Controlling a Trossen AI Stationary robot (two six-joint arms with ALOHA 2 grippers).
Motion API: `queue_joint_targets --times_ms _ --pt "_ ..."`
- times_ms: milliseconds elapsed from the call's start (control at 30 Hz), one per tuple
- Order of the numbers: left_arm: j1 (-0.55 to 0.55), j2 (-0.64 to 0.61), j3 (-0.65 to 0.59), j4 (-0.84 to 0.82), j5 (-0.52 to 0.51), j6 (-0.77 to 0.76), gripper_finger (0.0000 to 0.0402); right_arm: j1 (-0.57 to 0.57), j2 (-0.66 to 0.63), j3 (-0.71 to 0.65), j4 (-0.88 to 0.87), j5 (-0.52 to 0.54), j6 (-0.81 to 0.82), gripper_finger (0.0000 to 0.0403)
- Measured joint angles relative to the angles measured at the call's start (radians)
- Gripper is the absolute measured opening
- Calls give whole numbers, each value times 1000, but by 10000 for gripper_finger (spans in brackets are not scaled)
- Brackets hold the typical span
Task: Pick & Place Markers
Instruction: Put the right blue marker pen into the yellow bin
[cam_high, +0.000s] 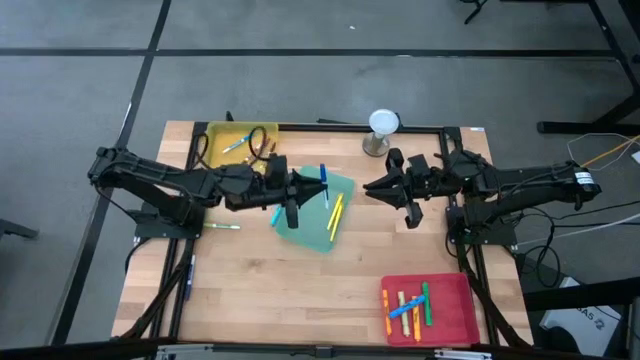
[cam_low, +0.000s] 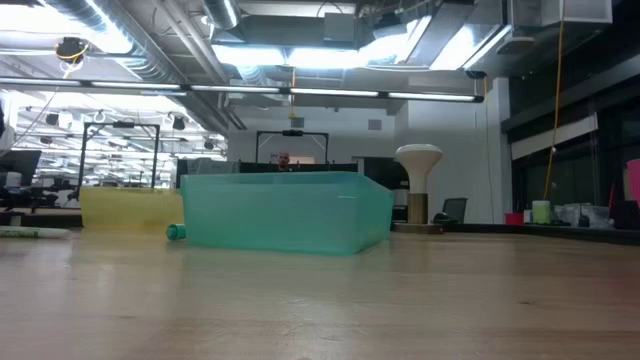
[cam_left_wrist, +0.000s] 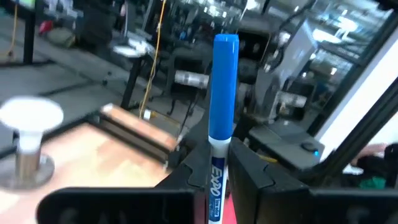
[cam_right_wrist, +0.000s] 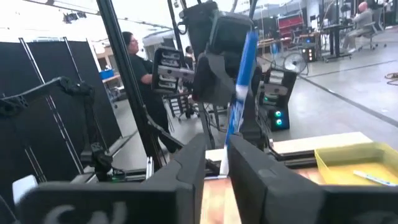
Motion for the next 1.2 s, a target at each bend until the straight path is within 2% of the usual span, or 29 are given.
queue_joint_targets --times_ms 167,333,500,833,1033,1200 --pt "22 -7 65 -26 32 89 27 0 0 27 0 1 -5 93" --pt "55 -7 136 -170 8 124 27 0 0 33 0 1 -5 113" --pt "118 -8 180 -326 -32 88 27 0 0 33 0 1 2 120" --pt "332 -17 182 -726 -51 -156 27 0 0 33 0 1 8 117" --pt "477 -17 182 -911 -45 -176 27 0 0 33 -10 1 6 117" --pt "605 -17 182 -979 -11 -137 27 0 0 33 -26 1 6 117"
